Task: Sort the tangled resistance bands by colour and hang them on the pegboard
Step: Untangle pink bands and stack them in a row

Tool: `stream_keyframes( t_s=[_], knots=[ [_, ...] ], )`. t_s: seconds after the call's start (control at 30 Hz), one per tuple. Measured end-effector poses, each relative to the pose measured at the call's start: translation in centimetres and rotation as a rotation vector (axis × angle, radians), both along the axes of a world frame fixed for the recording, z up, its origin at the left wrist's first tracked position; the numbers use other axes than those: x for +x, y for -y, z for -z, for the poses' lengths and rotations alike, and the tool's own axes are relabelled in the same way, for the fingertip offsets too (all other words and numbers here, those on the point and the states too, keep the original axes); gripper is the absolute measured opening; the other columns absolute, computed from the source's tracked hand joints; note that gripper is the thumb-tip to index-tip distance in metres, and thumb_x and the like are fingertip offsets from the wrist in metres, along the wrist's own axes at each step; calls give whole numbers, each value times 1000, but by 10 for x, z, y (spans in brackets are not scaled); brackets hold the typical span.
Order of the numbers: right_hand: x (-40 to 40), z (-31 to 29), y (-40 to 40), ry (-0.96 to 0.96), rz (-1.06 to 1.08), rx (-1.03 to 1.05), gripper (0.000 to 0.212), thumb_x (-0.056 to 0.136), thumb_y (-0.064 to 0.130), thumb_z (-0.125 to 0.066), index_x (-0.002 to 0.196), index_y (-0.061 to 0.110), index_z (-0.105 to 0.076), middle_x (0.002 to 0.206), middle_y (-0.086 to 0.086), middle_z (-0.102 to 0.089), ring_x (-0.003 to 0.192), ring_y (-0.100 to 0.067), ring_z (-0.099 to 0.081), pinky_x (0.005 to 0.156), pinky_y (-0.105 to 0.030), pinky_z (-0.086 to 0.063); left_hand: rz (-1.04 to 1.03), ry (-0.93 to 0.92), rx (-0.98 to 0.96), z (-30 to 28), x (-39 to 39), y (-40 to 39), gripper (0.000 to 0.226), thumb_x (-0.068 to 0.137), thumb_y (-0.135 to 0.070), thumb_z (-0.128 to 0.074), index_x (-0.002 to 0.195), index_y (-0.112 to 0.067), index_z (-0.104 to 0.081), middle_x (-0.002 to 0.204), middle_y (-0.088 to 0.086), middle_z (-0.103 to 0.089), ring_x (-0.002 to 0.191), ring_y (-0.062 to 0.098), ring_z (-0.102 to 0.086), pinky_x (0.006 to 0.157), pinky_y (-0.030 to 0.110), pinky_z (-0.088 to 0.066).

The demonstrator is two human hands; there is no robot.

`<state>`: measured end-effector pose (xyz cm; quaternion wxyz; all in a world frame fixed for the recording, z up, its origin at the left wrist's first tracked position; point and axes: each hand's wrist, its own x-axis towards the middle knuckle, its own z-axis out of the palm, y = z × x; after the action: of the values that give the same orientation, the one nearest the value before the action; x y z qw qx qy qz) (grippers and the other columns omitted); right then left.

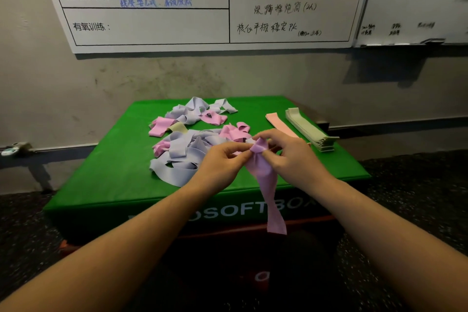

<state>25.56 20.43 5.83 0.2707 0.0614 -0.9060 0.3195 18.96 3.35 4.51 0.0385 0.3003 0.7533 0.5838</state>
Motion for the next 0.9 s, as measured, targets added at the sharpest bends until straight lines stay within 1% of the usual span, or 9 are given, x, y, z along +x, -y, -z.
stream_keyframes(
  t_s=[0.1, 0.2, 0.37, 0.43, 0.57, 0.63, 0.7, 0.8, 0.9],
  knots=[
    [2, -2, 1, 56, 2, -44, 34, 91, 23, -62, 121, 39, -58, 99, 6, -75, 84, -11, -67, 75, -32, -53, -88, -219, -193, -2, 6, 0, 33, 88, -43, -57, 114, -32, -74, 109, -11, -74, 95, 10, -70, 85, 43, -57],
    [4, -11, 3, 131, 7, -175, 29, 93, 24, -62, 111, 43, -49, 95, 7, -75, 70, -1, -61, 65, -26, -42, -171, -303, -212, -10, 16, 1, 31, 91, -43, -57, 117, -34, -72, 114, -13, -72, 98, 6, -67, 85, 39, -56],
    [17, -23, 4, 88, 162, 134, 10, 93, 35, -60, 102, 39, -59, 103, 11, -66, 92, -14, -59, 73, -29, -41, -316, -525, -318, -26, 30, 4, 24, 95, -42, -58, 114, -42, -72, 120, -20, -67, 86, 2, -64, 73, 34, -56],
    [18, -27, 6, 77, 150, 67, 13, 93, 30, -61, 105, 35, -63, 105, 11, -66, 94, -12, -59, 76, -28, -42, -329, -567, -379, -29, 31, 4, 24, 94, -44, -57, 111, -42, -73, 111, -19, -71, 83, 4, -65, 69, 32, -55],
    [20, -33, 10, 53, -3, -297, 35, 92, 5, -58, 97, 39, -63, 96, 7, -70, 85, -14, -66, 74, -31, -52, -149, -240, -202, -33, 28, 1, 17, 95, -27, -57, 97, -27, -74, 83, -8, -74, 72, 13, -67, 63, 32, -57],
    [21, -34, 7, 59, -2, -297, 37, 90, 2, -58, 100, 38, -60, 90, -5, -68, 81, -27, -66, 75, -44, -54, -81, -47, -98, -37, 28, 1, 17, 100, -16, -50, 93, -20, -65, 89, 1, -71, 79, 15, -66, 65, 24, -55],
    [21, -35, 3, 86, -12, -344, 30, 91, 5, -59, 102, 33, -59, 83, -9, -65, 73, -27, -66, 75, -46, -56, -24, 110, -12, -39, 28, 4, 19, 103, -13, -43, 93, -16, -58, 94, 8, -67, 82, 17, -63, 66, 20, -54],
    [22, -35, -2, 111, -13, -374, 21, 91, 11, -62, 102, 29, -61, 67, -2, -54, 59, -17, -48, 62, -36, -41, -8, 143, 45, -35, 27, 5, 20, 104, -12, -41, 93, -15, -58, 90, 13, -60, 81, 21, -55, 73, 33, -48],
    [27, -35, -3, 154, -51, -392, 15, 92, 18, -65, 102, 28, -63, 65, 0, -46, 58, -13, -40, 60, -30, -34, 15, 130, 78, -32, 30, 4, 19, 103, -11, -41, 94, -16, -57, 67, -3, -62, 65, 19, -53, 63, 34, -46]
  ],
)
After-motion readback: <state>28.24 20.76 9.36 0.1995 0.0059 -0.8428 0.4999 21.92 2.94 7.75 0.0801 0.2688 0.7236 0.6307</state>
